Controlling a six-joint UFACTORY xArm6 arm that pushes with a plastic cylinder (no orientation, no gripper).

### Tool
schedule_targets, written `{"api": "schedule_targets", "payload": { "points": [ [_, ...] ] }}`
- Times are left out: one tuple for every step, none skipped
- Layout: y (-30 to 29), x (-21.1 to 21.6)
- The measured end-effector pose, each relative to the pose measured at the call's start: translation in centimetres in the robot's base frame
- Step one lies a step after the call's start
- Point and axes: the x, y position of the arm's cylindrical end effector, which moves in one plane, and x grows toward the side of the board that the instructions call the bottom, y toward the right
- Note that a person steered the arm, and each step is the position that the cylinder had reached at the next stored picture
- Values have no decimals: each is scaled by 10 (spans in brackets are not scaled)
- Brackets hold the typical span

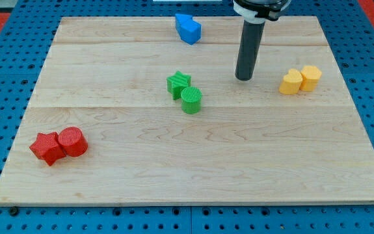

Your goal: Slide the yellow hexagon vertically below the yellow heart

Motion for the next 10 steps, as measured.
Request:
{"api": "schedule_targets", "payload": {
  "points": [
    [0, -7],
    [0, -7],
    [19, -25],
    [59, -27],
    [119, -24],
    [124, -22],
    [132, 22],
    [132, 71],
    [125, 112],
    [117, 118]
  ]
}}
